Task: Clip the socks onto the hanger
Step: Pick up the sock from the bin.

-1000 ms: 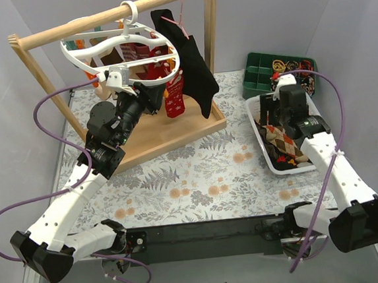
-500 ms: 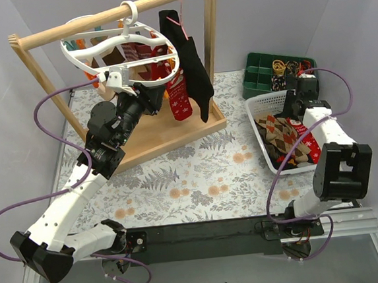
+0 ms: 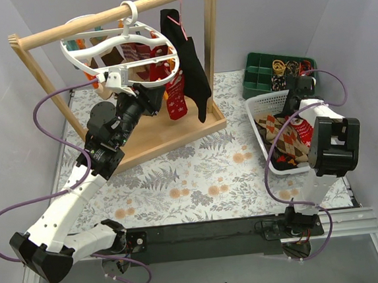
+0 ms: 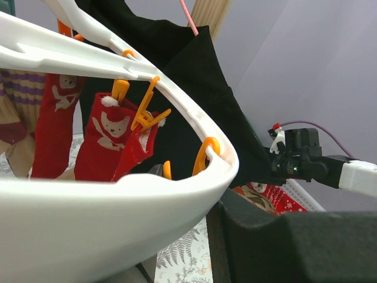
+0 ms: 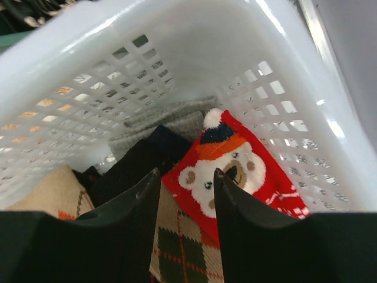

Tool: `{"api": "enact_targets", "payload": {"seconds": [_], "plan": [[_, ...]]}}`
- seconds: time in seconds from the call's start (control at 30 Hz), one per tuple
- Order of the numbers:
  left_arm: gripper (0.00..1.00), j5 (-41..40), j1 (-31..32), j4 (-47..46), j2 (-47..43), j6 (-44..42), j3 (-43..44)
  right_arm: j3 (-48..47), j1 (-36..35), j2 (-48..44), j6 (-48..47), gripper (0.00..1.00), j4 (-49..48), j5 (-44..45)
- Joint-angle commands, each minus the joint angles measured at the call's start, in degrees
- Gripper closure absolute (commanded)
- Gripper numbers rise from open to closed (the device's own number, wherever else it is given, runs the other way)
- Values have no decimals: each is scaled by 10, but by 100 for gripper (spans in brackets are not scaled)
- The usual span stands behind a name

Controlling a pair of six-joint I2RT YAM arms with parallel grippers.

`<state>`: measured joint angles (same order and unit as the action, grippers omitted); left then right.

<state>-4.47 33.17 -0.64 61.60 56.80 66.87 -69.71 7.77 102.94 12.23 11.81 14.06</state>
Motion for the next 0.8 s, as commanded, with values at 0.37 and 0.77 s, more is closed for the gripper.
{"api": "enact_targets", "payload": {"seconds": [0.37,0.77], "plan": [[100,-29,-6,65,-11,-27,-3,-7,2,30,54,84,-42,59],[100,-41,-6,65,-13,-35,3,48,-1,-137,-4,99,-8,-56]]}}
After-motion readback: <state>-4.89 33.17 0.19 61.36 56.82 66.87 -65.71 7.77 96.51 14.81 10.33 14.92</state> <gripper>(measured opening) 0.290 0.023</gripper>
